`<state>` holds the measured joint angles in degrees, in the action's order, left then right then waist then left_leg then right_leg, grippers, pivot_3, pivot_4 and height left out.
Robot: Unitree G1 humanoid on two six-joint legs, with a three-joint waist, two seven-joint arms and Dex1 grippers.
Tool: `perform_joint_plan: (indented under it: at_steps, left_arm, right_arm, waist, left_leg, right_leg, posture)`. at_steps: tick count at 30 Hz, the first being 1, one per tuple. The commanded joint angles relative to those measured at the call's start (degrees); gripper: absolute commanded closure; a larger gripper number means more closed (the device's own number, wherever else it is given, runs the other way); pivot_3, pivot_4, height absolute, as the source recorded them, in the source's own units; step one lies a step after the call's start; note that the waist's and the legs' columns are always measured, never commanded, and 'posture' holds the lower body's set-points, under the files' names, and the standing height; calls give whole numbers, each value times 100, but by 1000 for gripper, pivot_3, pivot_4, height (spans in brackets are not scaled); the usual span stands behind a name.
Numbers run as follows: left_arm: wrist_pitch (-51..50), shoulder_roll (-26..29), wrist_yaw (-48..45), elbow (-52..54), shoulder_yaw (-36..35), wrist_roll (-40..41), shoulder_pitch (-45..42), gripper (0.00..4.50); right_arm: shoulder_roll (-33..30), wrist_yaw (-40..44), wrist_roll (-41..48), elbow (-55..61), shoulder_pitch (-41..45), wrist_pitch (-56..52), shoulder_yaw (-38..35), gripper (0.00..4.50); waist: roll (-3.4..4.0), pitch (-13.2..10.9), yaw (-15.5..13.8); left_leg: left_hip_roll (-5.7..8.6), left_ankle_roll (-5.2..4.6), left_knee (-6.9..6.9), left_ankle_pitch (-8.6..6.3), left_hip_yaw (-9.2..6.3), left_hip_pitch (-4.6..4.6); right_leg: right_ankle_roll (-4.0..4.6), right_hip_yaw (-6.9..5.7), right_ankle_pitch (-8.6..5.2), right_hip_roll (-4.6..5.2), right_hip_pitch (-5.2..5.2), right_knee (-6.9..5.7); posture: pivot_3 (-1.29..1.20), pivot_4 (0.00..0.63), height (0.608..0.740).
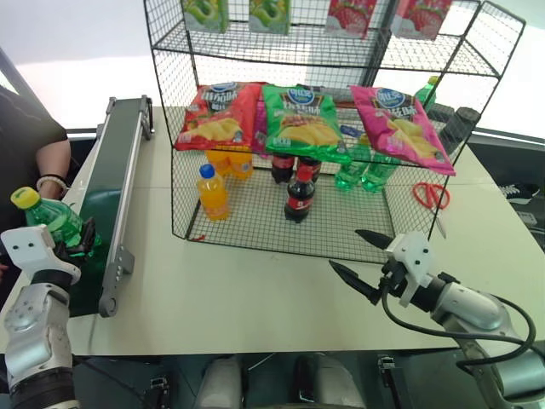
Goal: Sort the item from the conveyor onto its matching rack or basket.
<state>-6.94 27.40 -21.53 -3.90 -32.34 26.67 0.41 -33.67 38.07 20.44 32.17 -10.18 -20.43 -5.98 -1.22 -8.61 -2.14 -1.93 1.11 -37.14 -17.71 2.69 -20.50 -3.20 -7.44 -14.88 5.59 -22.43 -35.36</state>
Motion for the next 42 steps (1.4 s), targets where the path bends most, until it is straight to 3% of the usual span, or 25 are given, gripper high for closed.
perform_joint_plan:
  at_steps: [1, 8, 15, 21, 26, 42]
  left_arm:
    - [-483, 286, -539, 1171, 19, 710, 92, 1729]
    - [-1854, 763, -1328, 2733, 668, 1761, 310, 1729]
    - [-2015, 1095, -2106, 2896, 1674, 1503, -67, 1729]
    - [-1508, 911, -2868, 2335, 2872, 729, -614, 1729]
    - [-1216, 690, -3342, 1993, 3478, 389, -1000, 1729]
    - [-417, -158, -4233, 1181, 4688, -415, -1970, 1729]
  right_arm:
    - [-24, 121, 110, 47, 137, 138, -40, 0]
    - [-6, 248, 356, 220, 499, -142, 131, 0]
    - [155, -44, 1086, 636, 748, -815, 38, 0]
    - [318, -477, 1631, 1045, 884, -1326, 96, 0]
    - [468, -871, 1939, 1140, 1115, -1631, 69, 0]
    - [786, -1193, 2107, 1116, 1437, -1973, 1035, 0]
  waist:
    - [-7, -1, -4]
    - [6, -11, 1]
    - [18, -19, -1]
    - [23, -20, -8]
    - [24, -21, 0]
    - [25, -20, -1]
  left_leg:
    - [0, 0, 0, 0, -1, -1]
    - [1, 0, 0, 0, -1, 2]
    - [-2, 0, 3, 0, -3, 1]
    - [2, 0, 1, 0, 0, -1]
    - [1, -1, 2, 0, 2, -2]
    - [2, -2, 0, 1, 1, -3]
  right_leg:
    - [0, 0, 0, 0, 0, 1]
    - [3, 2, 0, 0, 1, 2]
    - [7, 4, 0, -14, -3, 0]
    - [8, 5, 1, -20, 0, 7]
    - [7, 9, 2, -24, -3, 6]
    - [6, 11, 3, -25, -3, 3]
  posture:
    - [0, 150, 733]
    - [0, 150, 733]
    - [0, 150, 733]
    - [0, 150, 733]
    - [0, 150, 733]
    - [0, 150, 733]
